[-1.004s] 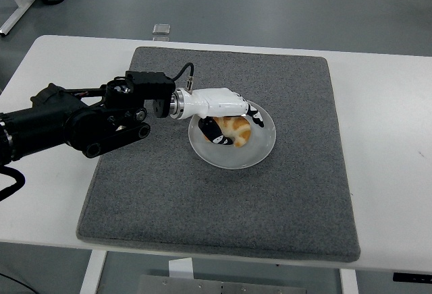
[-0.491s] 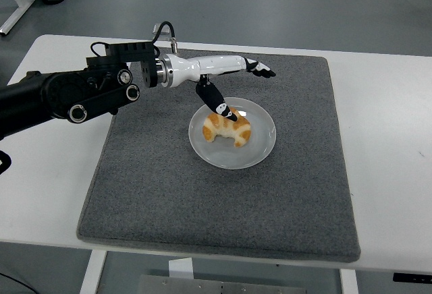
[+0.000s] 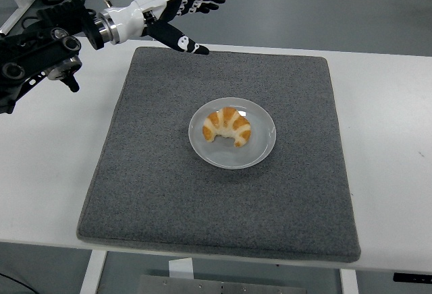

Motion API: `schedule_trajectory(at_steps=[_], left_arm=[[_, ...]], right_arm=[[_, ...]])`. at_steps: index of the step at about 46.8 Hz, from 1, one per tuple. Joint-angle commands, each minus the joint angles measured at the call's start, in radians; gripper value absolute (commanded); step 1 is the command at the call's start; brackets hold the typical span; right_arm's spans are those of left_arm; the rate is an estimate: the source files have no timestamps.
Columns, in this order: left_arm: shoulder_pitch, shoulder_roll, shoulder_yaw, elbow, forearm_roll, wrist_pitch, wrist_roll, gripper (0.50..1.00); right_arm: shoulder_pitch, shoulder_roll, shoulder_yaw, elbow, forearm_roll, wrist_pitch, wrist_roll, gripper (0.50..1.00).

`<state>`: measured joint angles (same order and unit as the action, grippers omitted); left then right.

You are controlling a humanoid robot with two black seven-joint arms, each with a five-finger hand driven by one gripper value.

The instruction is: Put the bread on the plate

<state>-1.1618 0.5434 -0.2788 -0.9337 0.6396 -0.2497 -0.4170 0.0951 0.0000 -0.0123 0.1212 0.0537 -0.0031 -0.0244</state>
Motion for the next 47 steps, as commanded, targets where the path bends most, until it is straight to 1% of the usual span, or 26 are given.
schedule_trajectory(at_steps=[1, 4, 8, 13, 21, 27, 30, 37, 42, 47], left_arm=[[0.007, 0.023, 0.0, 0.016, -0.104, -0.008, 0.001, 0.99], [0.01, 0.026, 0.001, 0.048, -0.185, -0.016, 0.003, 0.99], [0.016, 0.029, 0.006, 0.091, -0.262, -0.04, 0.007, 0.99], [0.037, 0.033, 0.001, 0.142, -0.307, -0.083, 0.012, 0.99], [0.051, 0.032, -0.003, 0.219, -0.374, -0.175, 0.012, 0.99], [0.054, 0.035, 0.001, 0.253, -0.489, -0.212, 0.014, 0.99], [0.067, 0.035, 0.001, 0.274, -0.517, -0.23, 0.015, 0.99], [0.09, 0.026, -0.003, 0.306, -0.535, -0.235, 0.015, 0.99], [0.1, 0.026, -0.002, 0.331, -0.606, -0.243, 0.015, 0.99], [0.116, 0.024, -0.002, 0.358, -0.667, -0.267, 0.015, 0.99]], right_arm=[[0.0, 0.0, 0.0, 0.0, 0.0, 0.0, 0.0, 0.952], [0.0, 0.0, 0.0, 0.0, 0.0, 0.0, 0.0, 0.952], [0.0, 0.0, 0.0, 0.0, 0.0, 0.0, 0.0, 0.952], [0.0, 0.0, 0.0, 0.0, 0.0, 0.0, 0.0, 0.952], [0.0, 0.0, 0.0, 0.0, 0.0, 0.0, 0.0, 0.952], [0.0, 0.0, 0.0, 0.0, 0.002, 0.0, 0.0, 0.952], [0.0, 0.0, 0.003, 0.0, 0.005, 0.002, 0.0, 0.952], [0.0, 0.0, 0.005, 0.0, 0.006, 0.006, 0.0, 0.952], [0.0, 0.0, 0.006, 0.0, 0.006, 0.008, 0.0, 0.952], [0.0, 0.0, 0.008, 0.0, 0.005, 0.006, 0.001, 0.952]])
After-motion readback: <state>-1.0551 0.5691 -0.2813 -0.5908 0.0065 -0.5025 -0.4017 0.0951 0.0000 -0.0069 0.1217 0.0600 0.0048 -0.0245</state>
